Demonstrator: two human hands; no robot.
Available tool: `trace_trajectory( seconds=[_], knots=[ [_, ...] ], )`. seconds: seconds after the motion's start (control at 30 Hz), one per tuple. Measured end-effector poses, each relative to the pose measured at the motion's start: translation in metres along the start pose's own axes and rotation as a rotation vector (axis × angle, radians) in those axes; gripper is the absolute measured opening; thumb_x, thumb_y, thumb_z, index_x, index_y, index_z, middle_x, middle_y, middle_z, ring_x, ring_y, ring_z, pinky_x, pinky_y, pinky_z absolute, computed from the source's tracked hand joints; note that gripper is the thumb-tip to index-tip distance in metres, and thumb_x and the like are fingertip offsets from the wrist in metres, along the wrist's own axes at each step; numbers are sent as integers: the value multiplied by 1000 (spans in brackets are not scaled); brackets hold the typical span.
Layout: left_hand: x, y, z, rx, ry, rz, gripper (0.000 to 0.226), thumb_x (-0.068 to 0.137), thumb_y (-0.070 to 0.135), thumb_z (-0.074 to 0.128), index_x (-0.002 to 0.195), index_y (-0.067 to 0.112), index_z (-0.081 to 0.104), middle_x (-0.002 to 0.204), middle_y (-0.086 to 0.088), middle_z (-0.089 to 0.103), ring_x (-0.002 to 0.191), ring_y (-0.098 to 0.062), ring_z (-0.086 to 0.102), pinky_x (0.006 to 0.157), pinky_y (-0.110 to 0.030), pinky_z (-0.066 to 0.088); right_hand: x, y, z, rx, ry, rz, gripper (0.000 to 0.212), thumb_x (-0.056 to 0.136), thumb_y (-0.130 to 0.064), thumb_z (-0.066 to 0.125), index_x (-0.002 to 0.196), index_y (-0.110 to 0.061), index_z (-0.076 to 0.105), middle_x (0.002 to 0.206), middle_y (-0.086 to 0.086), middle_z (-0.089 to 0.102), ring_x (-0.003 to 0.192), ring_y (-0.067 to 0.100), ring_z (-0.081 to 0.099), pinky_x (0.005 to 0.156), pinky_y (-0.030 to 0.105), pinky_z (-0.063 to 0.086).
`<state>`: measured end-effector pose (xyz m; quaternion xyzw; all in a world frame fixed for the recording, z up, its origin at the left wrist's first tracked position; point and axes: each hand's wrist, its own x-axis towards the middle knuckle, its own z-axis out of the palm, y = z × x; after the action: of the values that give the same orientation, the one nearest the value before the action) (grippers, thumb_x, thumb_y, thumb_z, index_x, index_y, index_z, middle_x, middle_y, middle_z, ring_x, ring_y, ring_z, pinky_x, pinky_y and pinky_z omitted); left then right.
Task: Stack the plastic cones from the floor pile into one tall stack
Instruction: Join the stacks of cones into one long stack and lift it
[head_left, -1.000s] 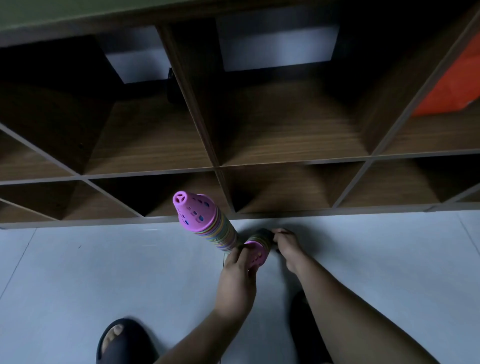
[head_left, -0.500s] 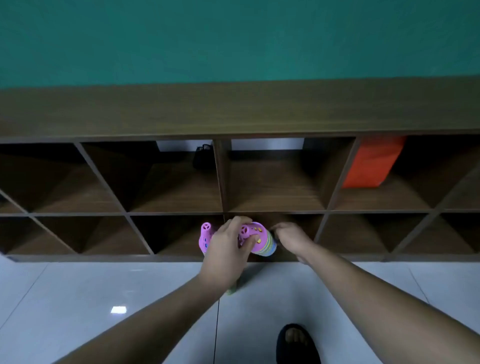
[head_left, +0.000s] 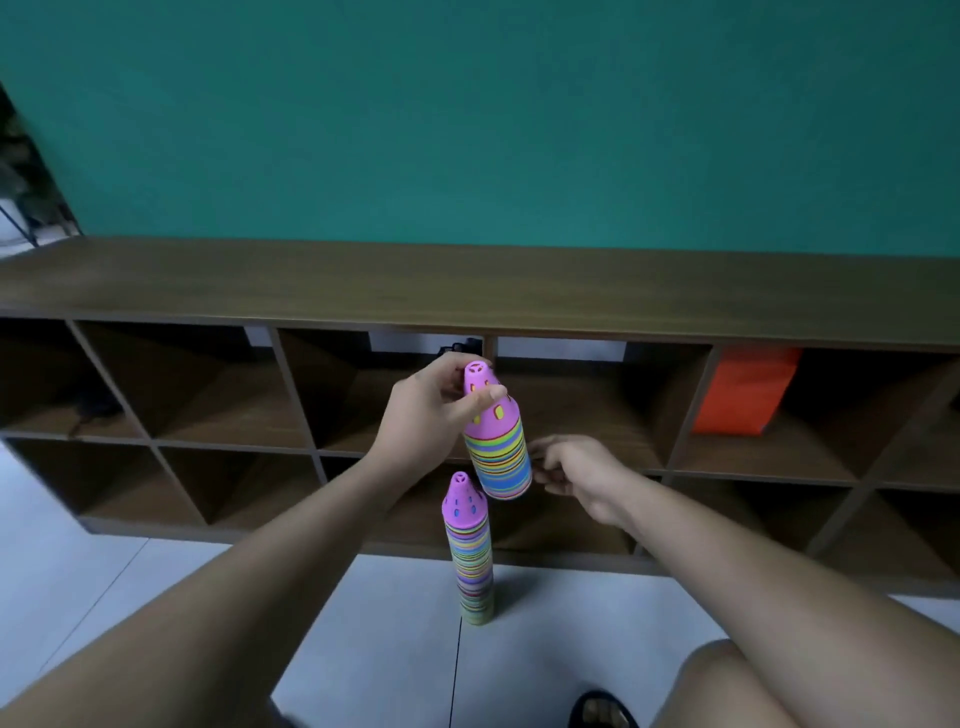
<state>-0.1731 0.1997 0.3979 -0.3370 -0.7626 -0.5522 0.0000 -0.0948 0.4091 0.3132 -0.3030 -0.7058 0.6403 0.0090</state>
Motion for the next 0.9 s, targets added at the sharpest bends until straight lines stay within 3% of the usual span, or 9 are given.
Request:
trace_trajectory(
  seconds=[0.2,0.4,0.5,0.6,0.67,0.77,0.9],
  knots=[
    [15,-19,-12,15,84,-22,28,92,49,79,113,31,74,101,13,79,97,-2,74,87,-41,64,15,-15,34,36,-8,-4,43,86,5,43,110,-12,74,93,10,71,83,19,65,78,34,50],
    [22,-44,-14,114,49,-22,31,91,50,79,116,33,73,98,14,78,93,1,73,80,-24,62,33,-2,49,-51,-34,39,38,87,4,45,110,-10,73,95,9,73,84,19,67,78,35,49],
    [23,-67,-2,275,-71,-4,34,90,53,79,115,31,71,94,12,76,88,0,72,73,-21,60,35,3,51,-240,-108,77,30,73,-3,54,97,-10,70,95,10,69,89,24,62,76,33,44],
    [17,-89,16,418,-249,-45,38,85,55,82,108,29,67,91,9,73,84,-7,70,68,-23,58,40,14,50,-355,-149,106,47,59,-10,55,104,-4,67,99,10,63,96,23,57,80,35,41],
    [18,-98,22,415,-280,-82,41,81,55,84,106,27,66,91,7,73,85,-10,71,69,-25,59,43,18,47,-404,-150,109,54,57,-12,56,110,-6,66,105,8,66,98,24,58,78,34,42],
    [25,-105,17,400,-278,-119,44,79,53,87,108,28,65,95,8,74,88,-10,72,72,-26,62,40,22,43,-528,-151,86,42,71,-8,61,112,-12,70,108,8,65,95,24,56,70,27,42],
    [24,-120,-11,345,-225,-207,37,79,53,88,101,31,67,91,11,74,84,-3,71,62,-12,48,41,34,41,-697,-150,76,42,88,-2,58,128,-7,68,126,12,65,118,29,59,96,34,52]
  ],
)
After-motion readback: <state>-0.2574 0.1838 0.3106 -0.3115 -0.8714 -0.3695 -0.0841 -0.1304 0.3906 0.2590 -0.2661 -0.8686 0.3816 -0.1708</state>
